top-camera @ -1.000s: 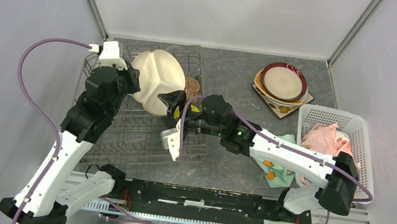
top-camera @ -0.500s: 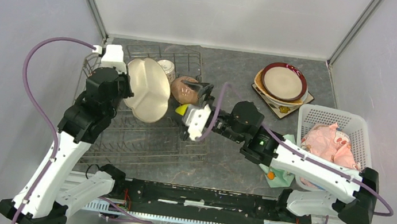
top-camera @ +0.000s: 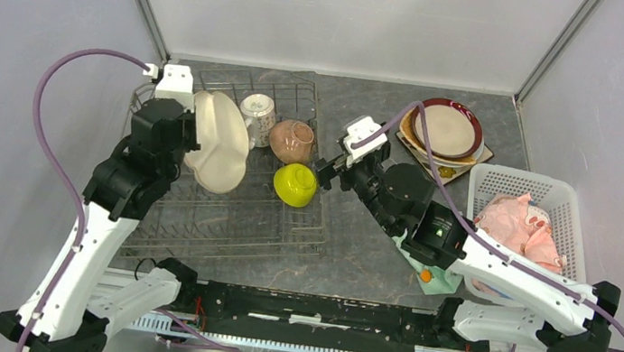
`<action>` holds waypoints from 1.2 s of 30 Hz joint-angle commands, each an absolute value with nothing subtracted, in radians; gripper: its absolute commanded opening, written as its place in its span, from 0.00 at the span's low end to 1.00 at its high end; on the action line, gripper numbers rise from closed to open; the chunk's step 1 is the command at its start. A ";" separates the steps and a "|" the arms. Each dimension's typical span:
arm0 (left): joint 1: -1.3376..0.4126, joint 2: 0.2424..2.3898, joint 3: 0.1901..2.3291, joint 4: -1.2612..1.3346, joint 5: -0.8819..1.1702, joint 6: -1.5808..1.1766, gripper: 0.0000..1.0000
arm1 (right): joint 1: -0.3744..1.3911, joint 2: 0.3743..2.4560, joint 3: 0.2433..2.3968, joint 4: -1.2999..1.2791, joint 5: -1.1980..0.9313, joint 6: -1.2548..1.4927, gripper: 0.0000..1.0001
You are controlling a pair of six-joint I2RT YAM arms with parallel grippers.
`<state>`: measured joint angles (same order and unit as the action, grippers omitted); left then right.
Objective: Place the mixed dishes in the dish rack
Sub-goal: Insert the plate into the dish rack.
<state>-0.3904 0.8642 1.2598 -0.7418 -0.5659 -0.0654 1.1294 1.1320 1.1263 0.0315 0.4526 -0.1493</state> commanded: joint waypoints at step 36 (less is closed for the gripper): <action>-0.390 0.980 1.514 -0.858 -0.650 0.066 0.02 | 0.754 0.977 0.873 -0.279 0.531 0.293 0.98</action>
<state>-0.3897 1.0195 1.4055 -0.9321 -0.6254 0.0738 0.7559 0.9848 0.8803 -0.2749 0.5449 0.2523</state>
